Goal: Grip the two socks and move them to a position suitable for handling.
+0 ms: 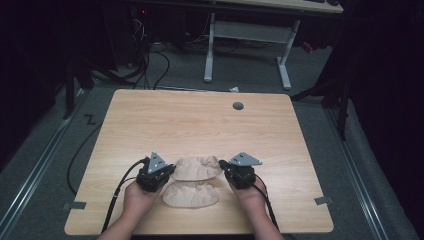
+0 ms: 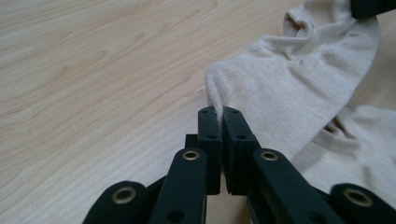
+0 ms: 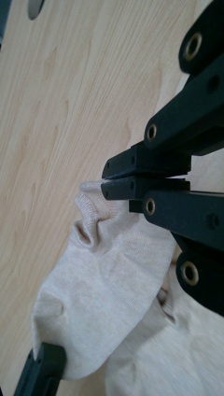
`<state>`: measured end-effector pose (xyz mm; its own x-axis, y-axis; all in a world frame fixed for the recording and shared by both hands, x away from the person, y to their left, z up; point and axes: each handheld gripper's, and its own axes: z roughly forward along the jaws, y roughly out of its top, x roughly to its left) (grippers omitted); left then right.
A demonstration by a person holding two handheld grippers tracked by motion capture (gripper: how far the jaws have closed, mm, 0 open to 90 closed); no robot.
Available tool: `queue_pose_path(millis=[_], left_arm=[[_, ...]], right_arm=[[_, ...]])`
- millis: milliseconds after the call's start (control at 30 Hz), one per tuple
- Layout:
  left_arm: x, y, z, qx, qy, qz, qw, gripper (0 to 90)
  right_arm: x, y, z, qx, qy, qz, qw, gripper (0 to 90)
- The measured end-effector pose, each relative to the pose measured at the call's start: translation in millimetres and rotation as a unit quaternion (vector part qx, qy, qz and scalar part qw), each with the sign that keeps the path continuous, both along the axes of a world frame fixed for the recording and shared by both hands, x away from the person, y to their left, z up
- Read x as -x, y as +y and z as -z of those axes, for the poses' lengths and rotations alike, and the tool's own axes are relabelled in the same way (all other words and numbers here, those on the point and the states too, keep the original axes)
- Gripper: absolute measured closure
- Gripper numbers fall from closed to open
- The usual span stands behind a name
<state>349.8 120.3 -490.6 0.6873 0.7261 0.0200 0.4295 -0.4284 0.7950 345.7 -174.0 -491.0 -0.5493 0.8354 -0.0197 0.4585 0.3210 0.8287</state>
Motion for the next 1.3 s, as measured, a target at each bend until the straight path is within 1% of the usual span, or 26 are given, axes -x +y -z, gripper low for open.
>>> queue_pose_path(millis=[33,67,100,133,167,200,233,333,433,467,500,533,567,633,667,733,800,867,933,967,1067,1133,1200,1300], left_arm=[[2.5,1.4,-2.3,0.002,0.002,0.000,1.0000,87.0],[9.4,4.2,-7.0,0.009,0.009,0.003,0.9999,87.0],[13.7,4.9,-8.4,0.007,0.011,0.007,0.9999,87.0],[13.7,4.9,-8.4,0.007,0.011,0.007,0.9999,87.0],[18.5,4.8,-8.6,0.003,0.009,0.012,0.9999,87.0],[28.5,4.0,-7.7,-0.009,0.008,0.023,0.9997,87.0],[28.5,4.0,-7.7,-0.009,0.008,0.023,0.9997,87.0],[37.8,5.4,-6.5,-0.014,0.017,0.029,0.9993,87.0],[41.1,7.4,-5.1,-0.015,0.023,0.029,0.9992,87.0],[43.7,9.9,-0.8,-0.014,0.031,0.029,0.9990,86.9],[43.7,9.9,-0.8,-0.014,0.031,0.029,0.9990,87.0],[44.7,11.2,1.3,-0.009,0.033,0.027,0.9991,87.0],[45.9,13.5,3.5,0.001,0.039,0.025,0.9989,87.0],[46.3,13.9,3.4,0.001,0.040,0.027,0.9988,86.9],[48.9,14.6,1.6,-0.004,0.034,0.030,0.9990,86.9],[50.1,15.6,1.1,-0.003,0.035,0.031,0.9989,86.9],[52.3,16.8,1.4,-0.002,0.038,0.034,0.9987,86.9],[52.9,15.6,2.9,-0.007,0.039,0.038,0.9985,86.8],[52.3,14.5,4.4,-0.010,0.042,0.039,0.9983,86.8],[52.3,14.5,4.4,-0.010,0.042,0.039,0.9983,86.8],[52.5,14.3,5.1,-0.012,0.040,0.038,0.9984,86.8],[52.6,15.7,4.6,-0.010,0.039,0.036,0.9986,86.8],[51.8,17.7,4.1,-0.008,0.039,0.033,0.9987,86.8],[50.7,18.6,6.4,-0.013,0.044,0.034,0.9984,86.8]], right_arm=[[6.0,-0.1,-1.7,0.004,-0.006,-0.009,0.9999,88.5],[10.1,-0.1,-2.6,0.006,-0.004,-0.013,0.9999,88.5],[12.5,0.4,-2.9,0.007,-0.005,-0.015,0.9998,88.5],[12.5,0.4,-2.9,0.007,-0.005,-0.015,0.9998,88.5],[16.0,0.9,-3.2,0.008,-0.005,-0.019,0.9998,88.6],[23.1,2.0,-3.3,0.012,-0.005,-0.025,0.9996,88.5],[23.1,2.0,-3.3,0.012,-0.005,-0.025,0.9996,88.5],[35.4,4.6,-3.8,0.015,-0.004,-0.035,0.9993,88.5],[39.8,5.9,-4.2,0.016,-0.005,-0.038,0.9991,88.5],[45.5,6.8,-2.6,0.016,-0.005,-0.041,0.9990,88.5],[45.5,6.8,-2.6,0.016,-0.005,-0.041,0.9990,88.5],[49.0,6.9,-0.7,0.018,-0.003,-0.043,0.9989,88.5],[52.7,7.5,1.8,0.018,0.001,-0.044,0.9988,88.5],[54.3,8.2,2.7,0.018,0.003,-0.045,0.9988,88.5],[56.4,9.2,2.8,0.018,0.004,-0.046,0.9988,88.5],[57.0,9.1,2.8,0.018,0.003,-0.047,0.9987,88.5],[58.3,7.8,3.7,0.012,0.008,-0.047,0.9988,88.5],[61.8,4.6,7.3,0.012,0.018,-0.046,0.9987,88.5],[63.6,4.0,9.5,0.014,0.022,-0.046,0.9986,88.4],[64.2,3.9,10.3,0.017,0.022,-0.047,0.9985,88.5],[64.7,4.2,10.2,0.014,0.022,-0.046,0.9986,88.5],[64.7,6.0,11.3,0.018,0.023,-0.051,0.9983,88.5],[64.3,6.8,12.1,0.019,0.025,-0.052,0.9981,88.4],[63.2,9.4,13.7,0.022,0.026,-0.056,0.9979,88.4]])
